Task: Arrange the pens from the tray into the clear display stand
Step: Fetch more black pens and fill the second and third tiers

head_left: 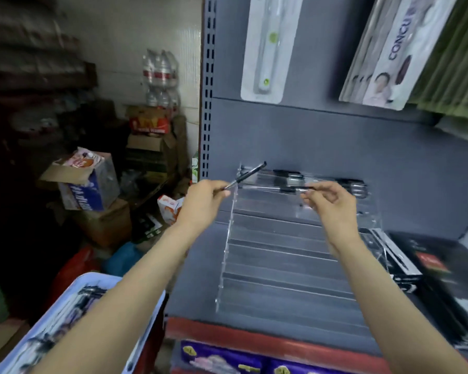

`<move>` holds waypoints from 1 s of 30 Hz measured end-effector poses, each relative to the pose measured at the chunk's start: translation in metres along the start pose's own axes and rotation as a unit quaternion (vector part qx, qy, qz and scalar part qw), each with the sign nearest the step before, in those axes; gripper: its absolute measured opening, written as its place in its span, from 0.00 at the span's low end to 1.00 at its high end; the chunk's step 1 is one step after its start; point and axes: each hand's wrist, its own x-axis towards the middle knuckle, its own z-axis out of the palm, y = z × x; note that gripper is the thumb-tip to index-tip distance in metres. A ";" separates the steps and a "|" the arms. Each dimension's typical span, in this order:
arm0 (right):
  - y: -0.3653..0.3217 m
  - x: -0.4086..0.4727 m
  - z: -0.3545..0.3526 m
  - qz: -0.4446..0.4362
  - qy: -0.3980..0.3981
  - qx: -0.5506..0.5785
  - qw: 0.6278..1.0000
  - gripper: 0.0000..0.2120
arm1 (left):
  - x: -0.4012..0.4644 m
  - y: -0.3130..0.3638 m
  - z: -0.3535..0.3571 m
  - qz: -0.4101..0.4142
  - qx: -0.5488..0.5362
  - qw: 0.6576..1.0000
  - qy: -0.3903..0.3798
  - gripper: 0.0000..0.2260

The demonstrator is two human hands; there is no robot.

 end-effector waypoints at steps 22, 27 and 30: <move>0.038 0.065 -0.004 -0.012 -0.106 -0.424 0.899 0.03 | 0.031 0.000 0.011 -0.012 -0.074 0.997 0.017 0.03; 0.034 0.064 -0.006 -0.005 -0.111 -0.423 0.899 0.08 | 0.034 0.004 0.018 0.007 -0.081 0.997 -0.013 0.04; 0.022 0.057 -0.010 0.026 -0.117 -0.245 0.962 0.09 | 0.036 0.009 0.022 0.015 -0.086 0.996 -0.030 0.04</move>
